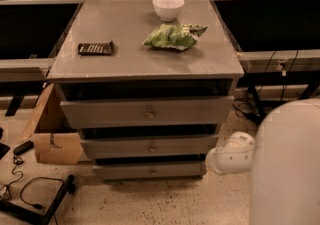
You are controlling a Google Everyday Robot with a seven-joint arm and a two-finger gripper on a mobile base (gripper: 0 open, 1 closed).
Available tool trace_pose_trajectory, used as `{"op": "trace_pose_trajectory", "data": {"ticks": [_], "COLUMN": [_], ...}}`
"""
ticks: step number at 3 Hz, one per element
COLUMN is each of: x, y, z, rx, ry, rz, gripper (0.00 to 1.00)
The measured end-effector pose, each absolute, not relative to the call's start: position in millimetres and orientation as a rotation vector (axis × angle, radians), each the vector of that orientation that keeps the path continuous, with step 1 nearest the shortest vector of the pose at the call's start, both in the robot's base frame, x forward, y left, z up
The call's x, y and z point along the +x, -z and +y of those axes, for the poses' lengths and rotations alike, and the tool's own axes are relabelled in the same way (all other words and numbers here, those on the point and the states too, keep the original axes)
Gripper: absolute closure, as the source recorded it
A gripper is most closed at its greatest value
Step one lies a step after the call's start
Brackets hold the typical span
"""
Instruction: Close bottom drawer
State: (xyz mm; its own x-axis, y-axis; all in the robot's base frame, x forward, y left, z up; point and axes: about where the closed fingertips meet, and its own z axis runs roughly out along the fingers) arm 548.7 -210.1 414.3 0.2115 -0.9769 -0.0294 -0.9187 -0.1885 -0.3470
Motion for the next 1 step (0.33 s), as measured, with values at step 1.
{"op": "trace_pose_trajectory", "data": {"ticks": [1], "x": [531.9], "y": [-480.0], "z": [-238.7], "rx": [-2.145], "ry": [0.421], "rz": [1.853], "gripper": [1.0]}}
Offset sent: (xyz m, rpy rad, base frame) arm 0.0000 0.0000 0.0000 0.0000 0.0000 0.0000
